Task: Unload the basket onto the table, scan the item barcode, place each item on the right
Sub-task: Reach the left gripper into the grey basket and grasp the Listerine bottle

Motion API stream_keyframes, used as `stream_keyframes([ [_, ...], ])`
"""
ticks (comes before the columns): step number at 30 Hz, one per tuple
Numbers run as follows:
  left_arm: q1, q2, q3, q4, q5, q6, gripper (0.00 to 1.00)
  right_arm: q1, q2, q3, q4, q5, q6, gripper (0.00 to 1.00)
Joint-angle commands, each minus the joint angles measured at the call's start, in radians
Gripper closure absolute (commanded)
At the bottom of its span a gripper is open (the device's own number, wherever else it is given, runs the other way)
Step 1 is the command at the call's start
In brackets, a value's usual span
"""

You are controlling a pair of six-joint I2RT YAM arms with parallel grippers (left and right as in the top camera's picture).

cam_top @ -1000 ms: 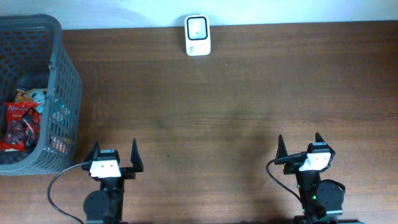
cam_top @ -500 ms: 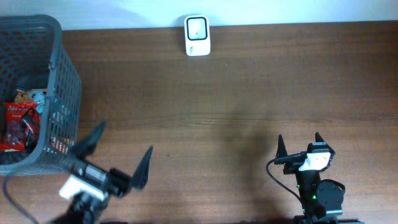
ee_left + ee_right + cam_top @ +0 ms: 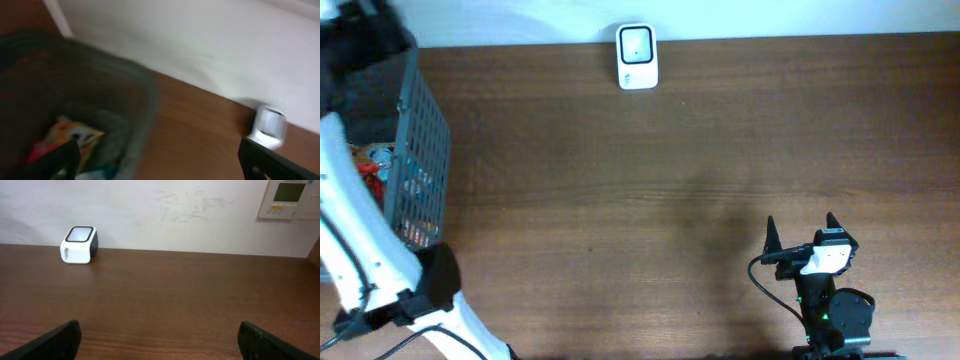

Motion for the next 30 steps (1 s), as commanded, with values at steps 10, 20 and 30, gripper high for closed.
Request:
stream_keyframes([
  [10, 0.319, 0.103, -0.069, -0.198, 0.113, -0.114, 0.01, 0.006, -0.006, -0.009, -0.003, 0.002, 0.005, 0.02],
  [20, 0.312, 0.108, -0.720, -0.047, 0.087, -0.079, 0.28, 0.006, -0.006, -0.009, -0.003, 0.002, 0.004, 0.01],
  [30, 0.312, 0.108, -0.637, -0.008, 0.196, -0.009, 0.30, 0.006, -0.006, -0.009, -0.003, 0.002, 0.004, 0.01],
])
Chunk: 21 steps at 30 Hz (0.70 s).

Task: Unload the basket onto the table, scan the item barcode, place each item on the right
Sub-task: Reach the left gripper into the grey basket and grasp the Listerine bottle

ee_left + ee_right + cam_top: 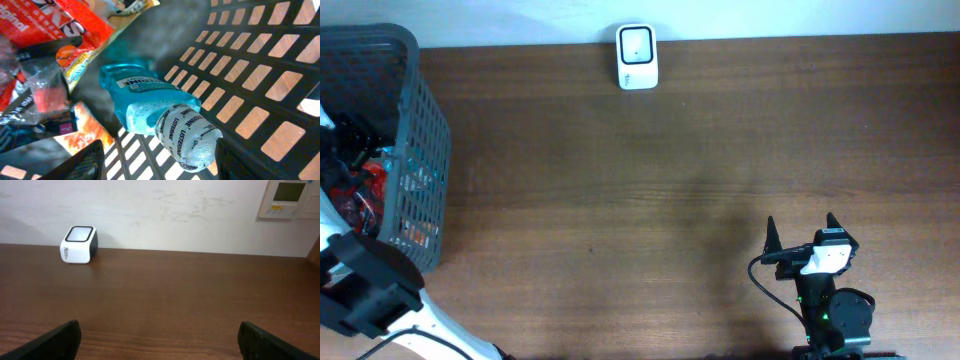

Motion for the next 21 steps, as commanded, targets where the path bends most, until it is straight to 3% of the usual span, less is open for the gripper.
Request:
stream_keyframes([
  [1, -0.005, 0.040, 0.079, -0.026, -0.034, 0.024, 0.28, 0.006, -0.008, -0.009, -0.003, 0.002, 0.004, 0.01],
  [6, -0.005, 0.040, 0.106, -0.067, -0.038, 0.024, 0.28, 0.006, -0.008, -0.009, -0.003, 0.002, 0.004, 0.01],
  [8, -0.015, 0.040, 0.104, -0.078, -0.085, 0.024, 0.44, 0.006, -0.008, -0.009, -0.003, 0.002, 0.004, 0.01],
  [9, -0.037, 0.040, 0.096, -0.077, -0.146, 0.022, 0.46, 0.006, -0.008, -0.009, -0.003, 0.002, 0.004, 0.01],
  [16, -0.093, 0.040, -0.016, -0.012, -0.294, 0.008, 0.42, 0.006, -0.008, -0.009, -0.003, 0.002, 0.004, 0.01],
  [19, -0.092, 0.040, -0.042, 0.013, -0.308, -0.003, 0.56, 0.006, -0.008, -0.009, -0.003, 0.002, 0.004, 0.02],
  [21, -0.092, 0.040, -0.042, 0.013, -0.308, -0.003, 0.73, 0.006, -0.008, -0.009, -0.003, 0.002, 0.004, 0.01],
])
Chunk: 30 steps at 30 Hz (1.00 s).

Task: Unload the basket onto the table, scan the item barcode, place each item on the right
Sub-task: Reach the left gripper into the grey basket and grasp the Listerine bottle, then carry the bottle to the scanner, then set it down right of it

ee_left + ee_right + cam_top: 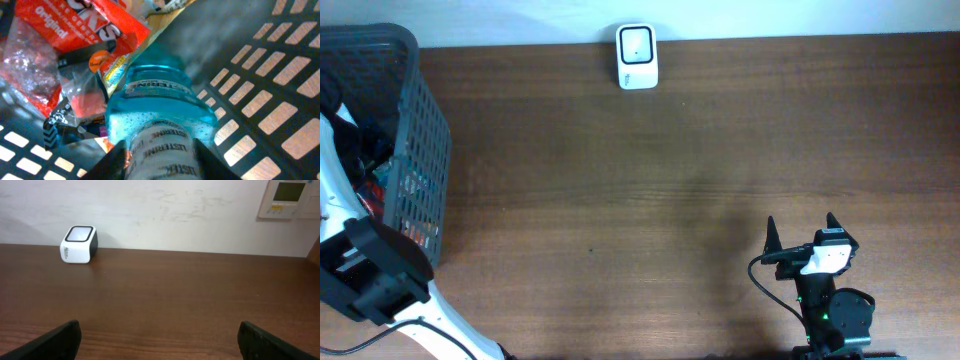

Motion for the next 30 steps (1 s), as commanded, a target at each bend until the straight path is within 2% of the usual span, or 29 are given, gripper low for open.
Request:
stream_keyframes([
  [1, -0.001, 0.007, -0.010, 0.002, -0.011, -0.007, 0.84, 0.006, -0.008, -0.009, -0.003, 0.002, 0.004, 0.01],
  [3, 0.001, 0.007, 0.039, -0.011, 0.006, -0.007, 0.89, 0.006, -0.008, -0.009, -0.003, 0.002, 0.004, 0.01],
  [4, 0.000, 0.007, 0.110, -0.041, 0.006, -0.007, 0.96, 0.006, -0.008, -0.009, -0.003, 0.002, 0.004, 0.02],
  [7, 0.001, 0.007, 0.328, -0.116, 0.013, -0.008, 0.96, 0.006, -0.008, -0.009, -0.003, 0.002, 0.004, 0.02],
  [10, 0.000, 0.007, 0.585, -0.176, 0.170, -0.008, 0.93, 0.006, -0.008, -0.009, -0.003, 0.002, 0.004, 0.01],
  [13, 0.000, 0.007, 0.840, -0.198, 0.358, -0.080, 0.92, 0.006, -0.008, -0.009, -0.003, 0.002, 0.004, 0.02],
  [15, -0.003, 0.007, 0.974, -0.198, 0.561, -0.089, 0.92, 0.006, -0.008, -0.009, -0.003, 0.002, 0.004, 0.01],
  [17, -0.039, -0.028, 0.981, -0.163, 0.749, -0.108, 0.92, 0.006, -0.008, -0.009, -0.003, 0.002, 0.004, 0.01],
  [19, -0.110, -0.033, 0.981, -0.161, 0.809, -0.121, 0.93, 0.006, -0.008, -0.009, -0.003, 0.002, 0.004, 0.01],
  [20, -0.179, -0.032, 0.976, -0.164, 0.814, -0.120, 0.87, 0.006, -0.008, -0.009, -0.003, 0.002, 0.004, 0.01],
  [21, -0.271, -0.031, 0.971, -0.164, 0.794, -0.120, 0.85, 0.006, -0.008, -0.009, -0.003, 0.002, 0.004, 0.01],
  [24, -0.523, -0.011, 0.950, -0.164, 0.576, -0.120, 0.89, 0.006, -0.008, -0.009, -0.003, 0.002, 0.004, 0.01],
  [28, -0.829, 0.126, 0.892, -0.156, 0.311, -0.120, 0.87, 0.006, -0.008, -0.009, -0.003, 0.002, 0.004, 0.01],
  [30, -0.928, 0.247, 0.882, -0.114, 0.280, -0.117, 0.88, 0.006, -0.008, -0.009, -0.003, 0.002, 0.004, 0.01],
])
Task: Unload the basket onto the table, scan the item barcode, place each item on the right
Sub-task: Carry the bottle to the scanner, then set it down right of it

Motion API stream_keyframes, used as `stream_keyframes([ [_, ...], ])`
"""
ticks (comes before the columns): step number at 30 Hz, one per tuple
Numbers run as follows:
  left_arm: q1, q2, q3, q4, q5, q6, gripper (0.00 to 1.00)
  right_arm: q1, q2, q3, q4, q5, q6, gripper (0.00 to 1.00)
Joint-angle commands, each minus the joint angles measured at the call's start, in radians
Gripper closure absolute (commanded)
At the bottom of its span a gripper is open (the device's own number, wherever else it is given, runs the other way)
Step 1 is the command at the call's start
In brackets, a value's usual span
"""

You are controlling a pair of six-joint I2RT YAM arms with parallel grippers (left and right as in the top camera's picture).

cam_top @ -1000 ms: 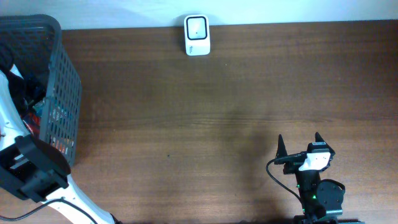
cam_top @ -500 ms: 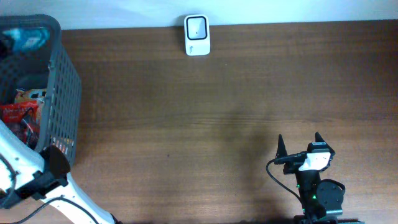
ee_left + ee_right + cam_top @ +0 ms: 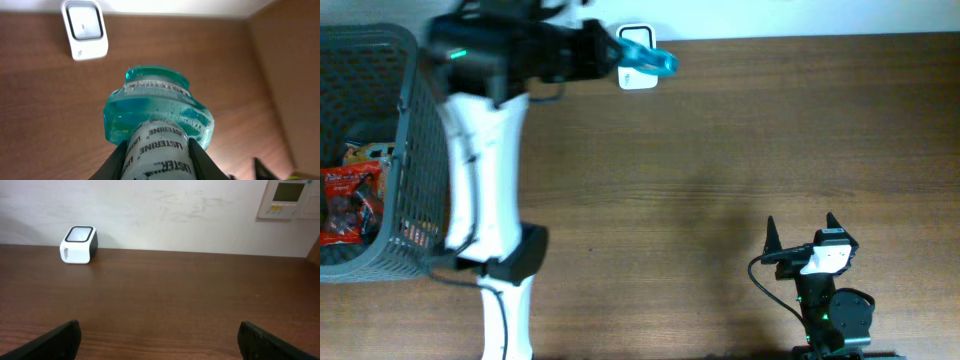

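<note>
My left gripper (image 3: 157, 162) is shut on the white-wrapped neck of a teal Listerine mouthwash bottle (image 3: 157, 107). In the overhead view the bottle (image 3: 650, 58) hangs in the air right over the white barcode scanner (image 3: 638, 80) at the table's back edge. The left wrist view shows the scanner (image 3: 84, 29) below and beyond the bottle's base. My right gripper (image 3: 802, 235) rests open near the front right edge with nothing between its fingers; its wrist view shows the scanner (image 3: 78, 244) far off at the left.
A dark mesh basket (image 3: 415, 130) with snack packets (image 3: 345, 195) stands at the table's left end. A wall thermostat (image 3: 290, 197) hangs behind the table on the right.
My left gripper was down in the basket around the bottle's neck. Now it holds the bottle in the air above the scanner at the back of the table. The right arm has not moved.
My left gripper was above the basket's edge, blurred. Then it was inside the basket, open over the lying mouthwash bottle. Then its fingers stood around the bottle's neck. Now the bottle is out of the basket and held over the scanner.
</note>
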Motion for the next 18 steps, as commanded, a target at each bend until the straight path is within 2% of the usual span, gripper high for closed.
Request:
stream_keyframes([
  [1, -0.116, 0.164, -0.011, 0.070, -0.071, -0.006, 0.87, 0.006, -0.006, -0.009, -0.003, 0.002, 0.004, 0.01],
  [7, -0.291, 0.479, -0.011, 0.230, -0.074, -0.006, 0.84, 0.006, -0.006, -0.009, -0.003, 0.002, 0.004, 0.01],
  [10, -0.341, 0.532, -0.011, 0.316, -0.074, -0.022, 0.80, 0.006, -0.006, -0.009, -0.003, 0.002, 0.004, 0.01],
  [12, -0.387, 0.543, -0.011, 0.393, -0.084, -0.021, 0.72, 0.006, -0.006, -0.009, -0.003, 0.002, 0.004, 0.01],
  [14, -0.409, 0.543, -0.011, 0.435, -0.140, -0.021, 0.69, 0.006, -0.006, -0.009, -0.003, 0.002, 0.004, 0.02],
  [16, -0.440, 0.559, -0.011, 0.437, -0.250, -0.021, 0.61, 0.006, -0.006, -0.009, -0.003, 0.002, 0.004, 0.01],
  [18, -0.458, 0.591, -0.011, 0.395, -0.319, -0.021, 0.61, 0.006, -0.006, -0.009, -0.003, 0.002, 0.004, 0.01],
])
